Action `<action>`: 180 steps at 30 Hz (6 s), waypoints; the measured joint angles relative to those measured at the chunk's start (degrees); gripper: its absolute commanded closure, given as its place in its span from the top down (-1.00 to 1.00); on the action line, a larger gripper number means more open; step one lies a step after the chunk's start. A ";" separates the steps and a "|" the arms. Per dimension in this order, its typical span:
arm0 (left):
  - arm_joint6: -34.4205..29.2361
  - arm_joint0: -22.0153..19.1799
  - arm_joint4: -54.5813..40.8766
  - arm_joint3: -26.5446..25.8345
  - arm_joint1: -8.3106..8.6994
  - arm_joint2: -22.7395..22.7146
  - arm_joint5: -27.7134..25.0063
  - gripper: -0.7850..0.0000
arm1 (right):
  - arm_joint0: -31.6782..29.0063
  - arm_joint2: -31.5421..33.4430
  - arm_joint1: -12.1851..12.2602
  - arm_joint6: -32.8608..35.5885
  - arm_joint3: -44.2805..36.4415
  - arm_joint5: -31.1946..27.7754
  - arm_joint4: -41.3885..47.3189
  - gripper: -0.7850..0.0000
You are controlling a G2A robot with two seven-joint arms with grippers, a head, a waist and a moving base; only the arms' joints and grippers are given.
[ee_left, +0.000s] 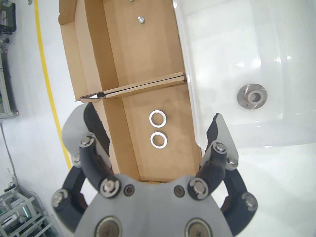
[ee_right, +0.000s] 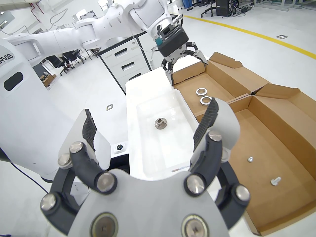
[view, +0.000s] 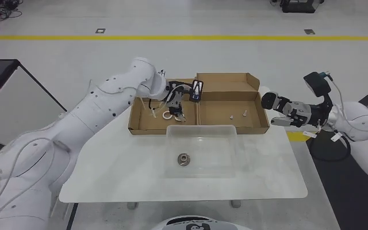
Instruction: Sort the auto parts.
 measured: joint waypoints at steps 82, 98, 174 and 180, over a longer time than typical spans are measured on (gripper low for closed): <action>-44.14 5.56 -32.15 -13.01 -4.99 9.53 28.71 0.80 | 0.00 0.00 0.00 0.00 0.00 0.00 0.00 1.00; -43.48 8.02 -28.11 -10.51 -4.57 9.53 28.05 0.10 | 0.00 0.00 0.00 0.00 0.00 0.00 0.00 1.00; -44.96 11.30 -23.99 -1.55 -9.81 9.53 29.51 -0.12 | 0.00 0.00 0.00 0.00 0.00 0.00 0.00 1.00; -44.78 10.97 -24.66 -0.87 -10.04 9.53 29.35 -0.13 | 0.00 0.00 0.00 0.00 0.00 0.00 0.00 1.00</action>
